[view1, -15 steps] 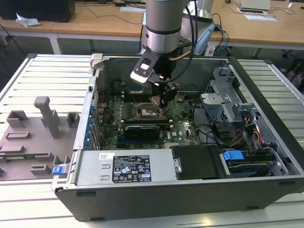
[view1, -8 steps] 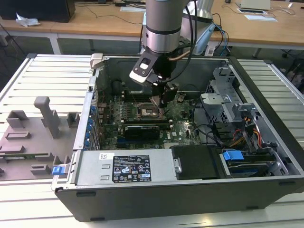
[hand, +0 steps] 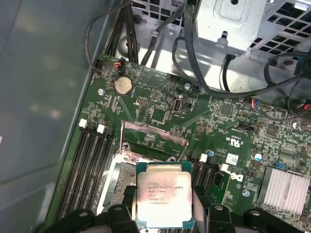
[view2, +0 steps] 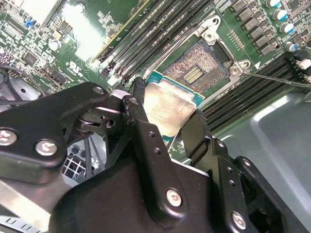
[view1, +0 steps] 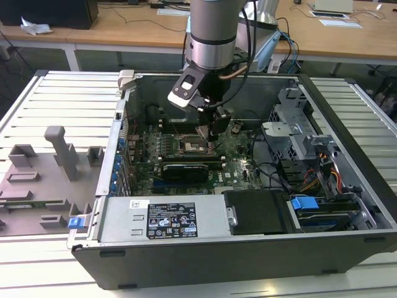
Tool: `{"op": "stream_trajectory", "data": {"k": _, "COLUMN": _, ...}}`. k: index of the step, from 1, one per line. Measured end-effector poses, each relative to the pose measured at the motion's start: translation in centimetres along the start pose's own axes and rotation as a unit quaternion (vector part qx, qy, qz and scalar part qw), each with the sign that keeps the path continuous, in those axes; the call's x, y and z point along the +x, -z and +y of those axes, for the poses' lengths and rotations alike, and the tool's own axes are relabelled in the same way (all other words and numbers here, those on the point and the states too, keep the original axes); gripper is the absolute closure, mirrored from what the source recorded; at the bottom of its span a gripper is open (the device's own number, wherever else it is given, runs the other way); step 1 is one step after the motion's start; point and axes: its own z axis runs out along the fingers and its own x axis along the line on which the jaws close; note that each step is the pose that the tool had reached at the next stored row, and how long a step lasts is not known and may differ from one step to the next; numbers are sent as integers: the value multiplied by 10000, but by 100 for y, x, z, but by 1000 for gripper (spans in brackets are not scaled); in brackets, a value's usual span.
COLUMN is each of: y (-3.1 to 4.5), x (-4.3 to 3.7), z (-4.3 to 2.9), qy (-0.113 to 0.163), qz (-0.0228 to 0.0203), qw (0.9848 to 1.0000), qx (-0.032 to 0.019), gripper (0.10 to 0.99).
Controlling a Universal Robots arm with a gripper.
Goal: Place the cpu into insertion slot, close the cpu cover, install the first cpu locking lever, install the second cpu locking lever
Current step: 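Place the cpu into insertion slot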
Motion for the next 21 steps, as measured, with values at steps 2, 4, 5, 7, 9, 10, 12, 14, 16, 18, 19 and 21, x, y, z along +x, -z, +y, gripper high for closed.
{"op": "stream_trajectory", "data": {"k": 2, "y": 0, "x": 0, "z": 0, "qy": -36, "qz": -3, "qw": 10000, "qx": 0, "gripper": 541}}
{"op": "stream_trajectory", "data": {"k": 4, "y": 0, "x": 0, "z": 0, "qy": -101, "qz": -9, "qw": 9999, "qx": 1, "gripper": 541}}
{"op": "stream_trajectory", "data": {"k": 5, "y": 0, "x": 0, "z": 0, "qy": -130, "qz": -11, "qw": 9999, "qx": 1, "gripper": 541}}
{"op": "stream_trajectory", "data": {"k": 7, "y": 0, "x": 0, "z": 0, "qy": -189, "qz": -18, "qw": 9998, "qx": 2, "gripper": 541}}
{"op": "stream_trajectory", "data": {"k": 9, "y": 0, "x": 0, "z": 0, "qy": -232, "qz": -23, "qw": 9997, "qx": 2, "gripper": 541}}
{"op": "stream_trajectory", "data": {"k": 10, "y": 0, "x": 0, "z": 0, "qy": -248, "qz": -25, "qw": 9997, "qx": 2, "gripper": 541}}
{"op": "stream_trajectory", "data": {"k": 12, "y": 0, "x": 0, "z": 0, "qy": -280, "qz": -29, "qw": 9996, "qx": 3, "gripper": 541}}
{"op": "stream_trajectory", "data": {"k": 14, "y": 0, "x": 0, "z": 0, "qy": -319, "qz": -33, "qw": 9995, "qx": 3, "gripper": 541}}
{"op": "stream_trajectory", "data": {"k": 16, "y": 0, "x": 0, "z": 0, "qy": -390, "qz": -42, "qw": 9992, "qx": 4, "gripper": 541}}
{"op": "stream_trajectory", "data": {"k": 18, "y": 0, "x": 0, "z": 0, "qy": -436, "qz": -49, "qw": 9990, "qx": 5, "gripper": 541}}
{"op": "stream_trajectory", "data": {"k": 19, "y": -1, "x": 0, "z": 0, "qy": -488, "qz": -58, "qw": 9988, "qx": 7, "gripper": 541}}
{"op": "stream_trajectory", "data": {"k": 21, "y": -1, "x": 0, "z": 0, "qy": -547, "qz": -69, "qw": 9985, "qx": 9, "gripper": 541}}
